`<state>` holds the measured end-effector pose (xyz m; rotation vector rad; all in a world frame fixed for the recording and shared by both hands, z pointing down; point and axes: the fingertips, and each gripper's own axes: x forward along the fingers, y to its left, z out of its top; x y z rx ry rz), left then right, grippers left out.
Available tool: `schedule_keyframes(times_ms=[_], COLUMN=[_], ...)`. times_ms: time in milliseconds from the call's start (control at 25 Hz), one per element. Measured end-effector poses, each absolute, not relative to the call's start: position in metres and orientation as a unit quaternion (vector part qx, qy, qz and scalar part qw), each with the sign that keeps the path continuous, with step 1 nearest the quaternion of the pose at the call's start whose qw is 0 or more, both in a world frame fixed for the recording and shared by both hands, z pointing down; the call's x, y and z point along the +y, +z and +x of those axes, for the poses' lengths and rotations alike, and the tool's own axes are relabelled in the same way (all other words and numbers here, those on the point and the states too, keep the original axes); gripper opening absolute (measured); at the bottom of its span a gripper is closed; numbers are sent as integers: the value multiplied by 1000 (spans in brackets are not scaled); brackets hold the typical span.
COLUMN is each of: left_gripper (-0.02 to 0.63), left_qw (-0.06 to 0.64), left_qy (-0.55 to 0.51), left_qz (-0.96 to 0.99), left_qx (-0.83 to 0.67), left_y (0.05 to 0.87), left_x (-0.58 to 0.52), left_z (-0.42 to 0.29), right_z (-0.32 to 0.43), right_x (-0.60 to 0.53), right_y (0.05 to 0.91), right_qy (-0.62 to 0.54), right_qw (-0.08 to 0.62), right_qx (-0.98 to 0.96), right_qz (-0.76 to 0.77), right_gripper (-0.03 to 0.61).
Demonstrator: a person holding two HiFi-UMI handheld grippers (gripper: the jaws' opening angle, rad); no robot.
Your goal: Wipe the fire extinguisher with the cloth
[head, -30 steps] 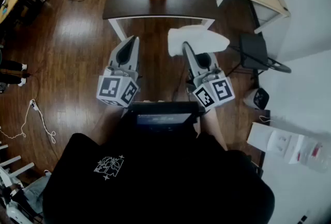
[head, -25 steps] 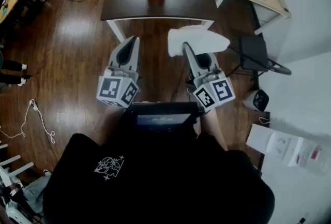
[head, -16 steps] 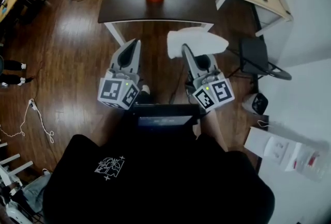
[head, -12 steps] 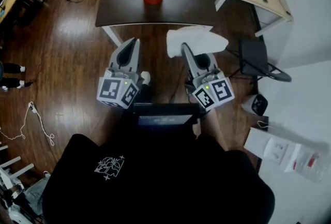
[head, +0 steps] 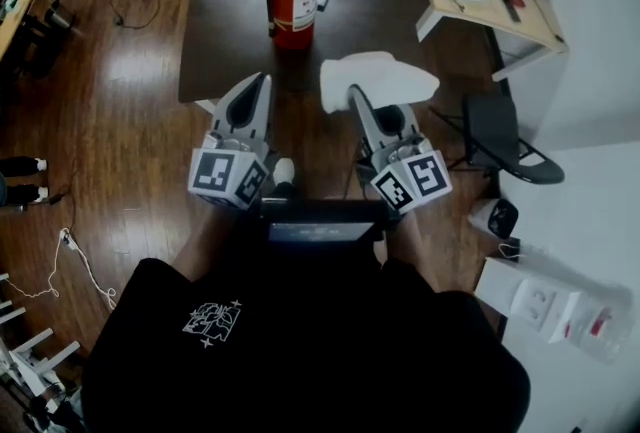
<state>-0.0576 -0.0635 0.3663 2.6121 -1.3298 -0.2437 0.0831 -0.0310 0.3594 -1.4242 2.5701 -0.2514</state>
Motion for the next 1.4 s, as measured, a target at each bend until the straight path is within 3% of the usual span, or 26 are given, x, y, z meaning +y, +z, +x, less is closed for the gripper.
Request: schedule_keyframes(times_ms=[560, 1120, 1400], left_gripper=[0, 0, 0], left_qw=[116, 105, 112], left_qy=[-86, -89, -82], left_qz=[897, 864, 858], left_qx=[-417, -484, -494], left_y=[367, 368, 371], left_x=[-230, -244, -246], left_z=[-71, -98, -102], right_z=[47, -5, -23], right_x=[-187, -258, -279], right_y=[357, 322, 396], right_qy=[-92, -111, -210], right_qw=[85, 90, 57], right_qx=[864, 905, 894], right_qz=[-487, -401, -392], right_gripper=[106, 104, 103])
